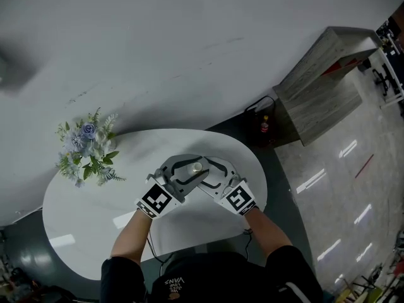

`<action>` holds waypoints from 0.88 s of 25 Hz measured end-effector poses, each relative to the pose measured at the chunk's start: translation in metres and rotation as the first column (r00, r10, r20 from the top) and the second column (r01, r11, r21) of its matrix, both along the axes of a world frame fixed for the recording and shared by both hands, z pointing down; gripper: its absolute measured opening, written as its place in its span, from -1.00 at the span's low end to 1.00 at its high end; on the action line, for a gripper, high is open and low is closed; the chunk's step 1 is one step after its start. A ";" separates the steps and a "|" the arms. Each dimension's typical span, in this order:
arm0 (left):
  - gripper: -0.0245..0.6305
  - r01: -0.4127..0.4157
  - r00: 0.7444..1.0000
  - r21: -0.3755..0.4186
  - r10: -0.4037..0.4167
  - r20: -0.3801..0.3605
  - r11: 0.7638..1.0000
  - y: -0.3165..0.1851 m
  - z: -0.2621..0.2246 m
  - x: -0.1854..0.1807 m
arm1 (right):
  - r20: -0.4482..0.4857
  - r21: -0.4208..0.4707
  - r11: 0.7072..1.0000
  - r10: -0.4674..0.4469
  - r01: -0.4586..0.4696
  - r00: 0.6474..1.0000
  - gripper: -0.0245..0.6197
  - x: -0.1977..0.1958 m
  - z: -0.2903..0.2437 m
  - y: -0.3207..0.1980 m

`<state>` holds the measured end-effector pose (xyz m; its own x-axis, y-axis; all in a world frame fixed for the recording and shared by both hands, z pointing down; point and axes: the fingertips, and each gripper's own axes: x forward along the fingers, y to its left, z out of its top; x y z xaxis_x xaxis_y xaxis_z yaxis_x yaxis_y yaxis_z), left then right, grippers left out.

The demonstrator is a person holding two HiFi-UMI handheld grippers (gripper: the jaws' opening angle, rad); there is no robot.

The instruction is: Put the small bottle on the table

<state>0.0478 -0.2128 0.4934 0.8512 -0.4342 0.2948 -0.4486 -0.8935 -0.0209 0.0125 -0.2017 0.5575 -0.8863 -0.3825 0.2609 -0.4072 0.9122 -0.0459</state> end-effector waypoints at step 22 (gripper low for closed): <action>-0.43 0.044 0.998 0.014 -0.044 0.043 0.999 -0.053 0.043 0.001 | -0.040 -0.011 1.000 -0.020 0.020 0.999 -0.11 0.000 0.043 -0.053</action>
<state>0.0483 -0.2662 0.5361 0.8177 -0.4749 0.3254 -0.4859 -0.8725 -0.0523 0.0121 -0.2548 0.6002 -0.8827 -0.3616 0.3001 -0.3905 0.9197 -0.0402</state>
